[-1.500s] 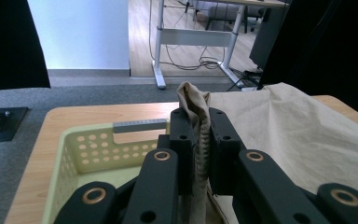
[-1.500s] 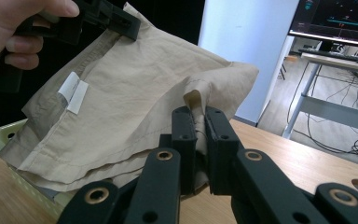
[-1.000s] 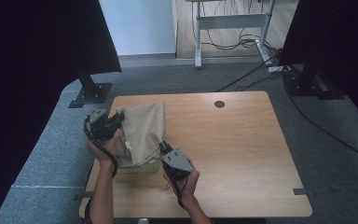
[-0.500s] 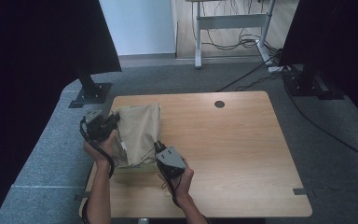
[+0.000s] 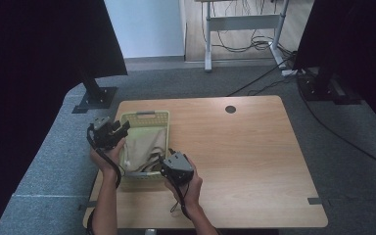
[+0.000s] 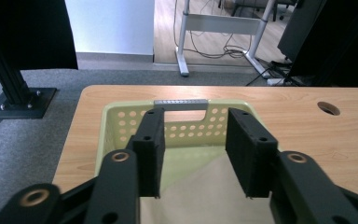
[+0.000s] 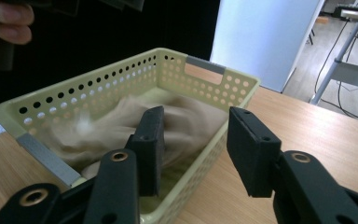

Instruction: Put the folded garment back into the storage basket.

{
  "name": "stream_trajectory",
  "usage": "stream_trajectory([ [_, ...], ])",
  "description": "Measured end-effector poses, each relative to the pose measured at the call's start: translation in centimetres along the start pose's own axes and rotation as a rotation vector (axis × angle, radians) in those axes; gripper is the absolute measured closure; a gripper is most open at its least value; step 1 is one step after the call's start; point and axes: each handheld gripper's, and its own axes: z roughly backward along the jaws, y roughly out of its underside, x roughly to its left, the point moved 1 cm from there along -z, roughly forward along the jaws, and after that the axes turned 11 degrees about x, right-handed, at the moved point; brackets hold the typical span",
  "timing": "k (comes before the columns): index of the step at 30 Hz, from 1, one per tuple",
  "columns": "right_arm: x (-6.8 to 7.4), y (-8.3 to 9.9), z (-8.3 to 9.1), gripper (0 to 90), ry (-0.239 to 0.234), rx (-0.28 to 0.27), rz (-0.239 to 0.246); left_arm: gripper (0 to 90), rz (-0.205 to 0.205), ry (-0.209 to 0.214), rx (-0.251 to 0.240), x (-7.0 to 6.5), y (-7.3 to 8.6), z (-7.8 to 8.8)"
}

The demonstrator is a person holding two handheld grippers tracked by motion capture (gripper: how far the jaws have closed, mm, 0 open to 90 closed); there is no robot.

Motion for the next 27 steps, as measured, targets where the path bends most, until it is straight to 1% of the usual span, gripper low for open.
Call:
stream_trajectory([
  [1,-0.3,0.1,0.3,50.4,0.002,0.001,-0.007,47.9,-0.002,0.001,0.002,-0.2,0.0,0.0],
  [3,-0.4,0.1,0.4,49.4,0.002,0.003,-0.010,47.0,-0.003,0.004,0.001,-0.4,0.0,0.0],
  [4,-0.5,0.2,0.5,48.6,-0.001,0.004,-0.014,47.0,-0.004,0.017,0.009,-0.8,0.1,-0.1],
  [5,-0.7,0.3,0.7,46.9,-0.005,0.002,-0.016,44.4,-0.003,0.021,0.013,-1.0,0.1,-0.2],
  [7,-0.8,0.4,0.8,46.9,-0.008,0.002,-0.016,43.0,-0.003,0.021,0.013,-1.0,0.1,-0.2],
  [8,-0.8,0.4,0.8,45.3,-0.008,0.002,-0.016,43.0,-0.003,0.021,0.013,-1.0,0.1,-0.2],
  [9,-0.8,0.4,0.8,45.3,-0.008,0.002,-0.016,43.0,-0.003,0.043,0.024,-1.8,0.5,-0.5],
  [10,-0.8,0.4,0.8,45.3,-0.008,0.002,-0.016,40.5,-0.003,0.043,0.024,-1.8,0.5,-0.5],
  [11,-1.0,0.6,1.3,41.5,-0.020,-0.009,-0.016,40.5,-0.004,0.053,0.032,-2.1,0.7,-0.7],
  [12,-1.0,0.6,1.3,41.5,-0.020,-0.009,-0.016,39.1,-0.004,0.053,0.032,-2.1,0.7,-0.7],
  [13,-1.1,0.7,1.4,40.0,-0.035,-0.010,-0.010,39.1,0.000,0.063,0.037,-2.3,0.8,-0.8],
  [14,-1.1,0.7,1.4,40.0,-0.035,-0.010,-0.010,37.6,0.000,0.063,0.037,-2.3,0.8,-0.8],
  [15,-1.1,0.8,1.5,38.8,-0.051,-0.013,-0.005,37.6,-0.003,0.082,0.042,-2.7,1.0,-0.9],
  [16,-1.1,0.8,1.5,38.8,-0.051,-0.013,-0.005,35.3,-0.003,0.082,0.042,-2.7,1.0,-0.9],
  [17,-1.3,0.9,1.5,38.8,-0.080,-0.008,0.004,35.3,-0.003,0.082,0.042,-2.7,1.0,-0.9],
  [18,-1.3,0.9,1.5,37.2,-0.080,-0.008,0.004,35.3,-0.006,0.109,0.044,-3.4,1.3,-0.8],
  [19,-1.6,1.3,1.7,36.0,-0.103,-0.016,0.000,32.9,-0.011,0.114,0.048,-3.6,1.4,-0.8],
  [21,-1.7,1.4,1.8,36.0,-0.108,-0.017,-0.002,32.2,-0.011,0.114,0.048,-3.6,1.4,-0.8],
  [22,-1.7,1.4,1.8,35.3,-0.108,-0.017,-0.002,32.2,-0.025,0.132,0.041,-4.7,1.8,-0.6],
  [23,-1.7,1.4,1.8,35.3,-0.108,-0.017,-0.002,31.5,-0.025,0.132,0.041,-4.7,1.8,-0.6],
  [24,-2.7,2.2,2.5,33.8,-0.095,-0.021,-0.011,31.2,-0.035,0.140,0.041,-5.5,2.1,-0.5],
  [27,-2.8,2.3,2.6,33.8,-0.092,-0.021,-0.012,31.1,-0.035,0.140,0.041,-5.5,2.1,-0.5],
])
